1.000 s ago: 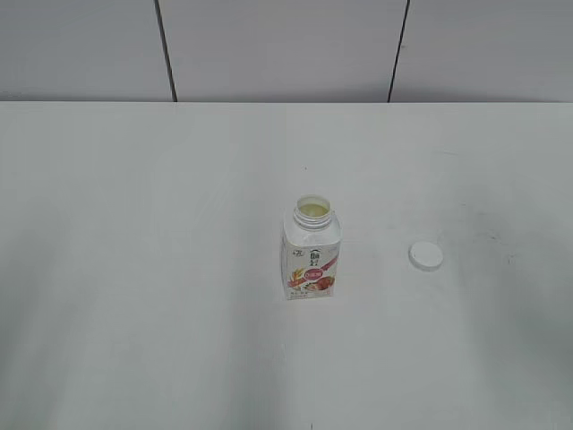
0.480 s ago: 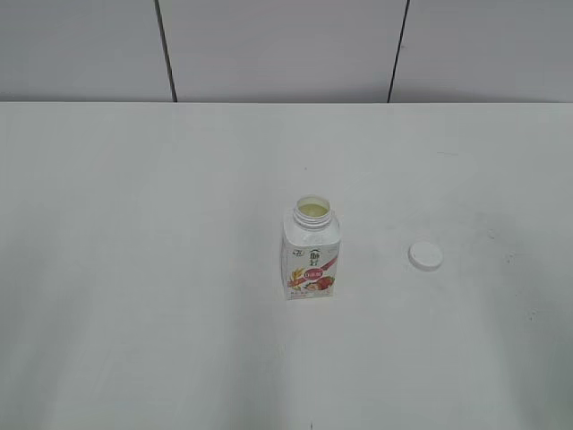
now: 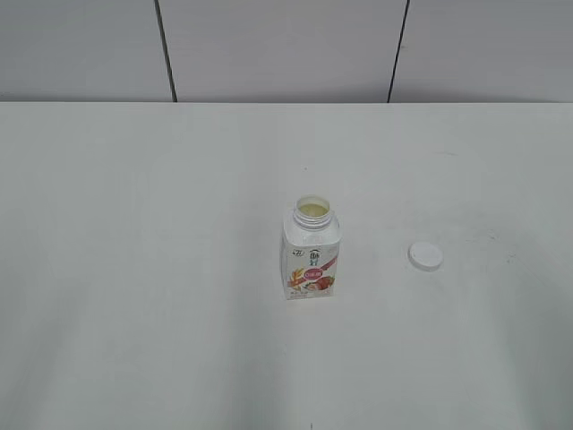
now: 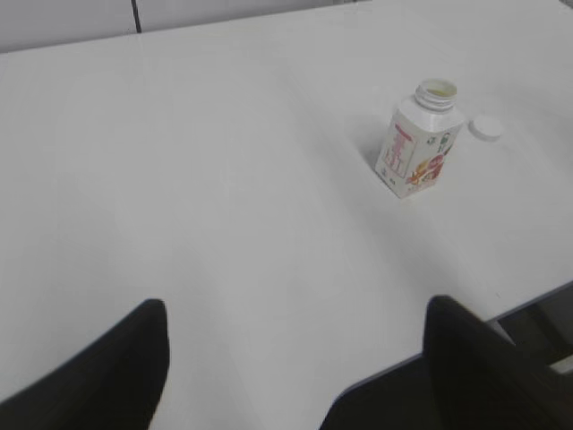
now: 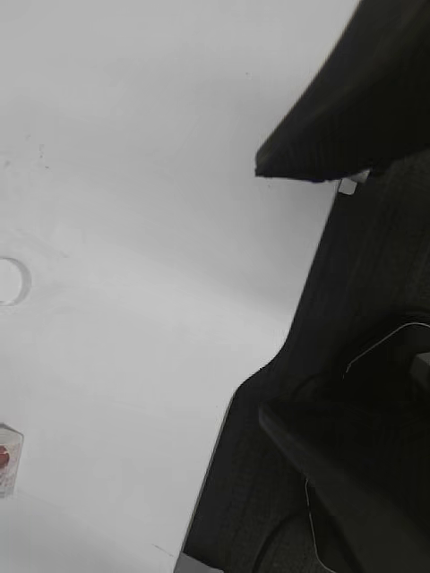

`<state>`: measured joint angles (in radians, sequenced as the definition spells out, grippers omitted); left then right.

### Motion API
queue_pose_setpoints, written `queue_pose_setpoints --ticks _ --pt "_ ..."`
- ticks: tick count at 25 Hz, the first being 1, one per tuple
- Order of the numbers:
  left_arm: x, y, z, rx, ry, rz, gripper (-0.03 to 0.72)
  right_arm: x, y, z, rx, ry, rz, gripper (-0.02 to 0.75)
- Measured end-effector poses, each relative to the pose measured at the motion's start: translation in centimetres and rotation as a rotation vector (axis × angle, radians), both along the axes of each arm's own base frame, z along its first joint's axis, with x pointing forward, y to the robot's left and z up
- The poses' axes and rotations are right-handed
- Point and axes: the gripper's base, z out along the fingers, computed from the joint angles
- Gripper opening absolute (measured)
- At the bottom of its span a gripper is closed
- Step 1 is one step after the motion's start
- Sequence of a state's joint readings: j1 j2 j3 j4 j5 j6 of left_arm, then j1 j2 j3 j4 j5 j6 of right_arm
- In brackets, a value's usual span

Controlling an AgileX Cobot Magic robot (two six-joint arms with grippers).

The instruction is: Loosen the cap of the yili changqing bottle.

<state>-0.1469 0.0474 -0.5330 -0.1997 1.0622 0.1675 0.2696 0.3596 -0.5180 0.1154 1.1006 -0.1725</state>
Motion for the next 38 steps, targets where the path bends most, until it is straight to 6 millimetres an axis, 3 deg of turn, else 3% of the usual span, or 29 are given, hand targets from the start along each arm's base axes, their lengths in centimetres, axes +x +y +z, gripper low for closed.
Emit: queue_pose_setpoints --ticks 8,16,32,38 --pt "-0.8 0.1 -0.2 -0.009 -0.047 0.0 0.533 -1.7 -0.5 0.4 0.029 -0.112 -0.001 0.592" --pt "-0.8 0.1 -0.3 -0.01 -0.046 0.0 0.533 -5.2 -1.8 0.6 0.072 -0.345 -0.033 0.592" --pt "-0.8 0.0 -0.2 -0.014 -0.045 0.021 0.533 -5.2 -2.3 0.5 0.078 -0.353 -0.124 0.592" --pt "-0.6 -0.1 -0.2 -0.011 -0.046 0.126 0.533 -5.2 -2.2 0.5 0.045 -0.36 -0.277 0.592"
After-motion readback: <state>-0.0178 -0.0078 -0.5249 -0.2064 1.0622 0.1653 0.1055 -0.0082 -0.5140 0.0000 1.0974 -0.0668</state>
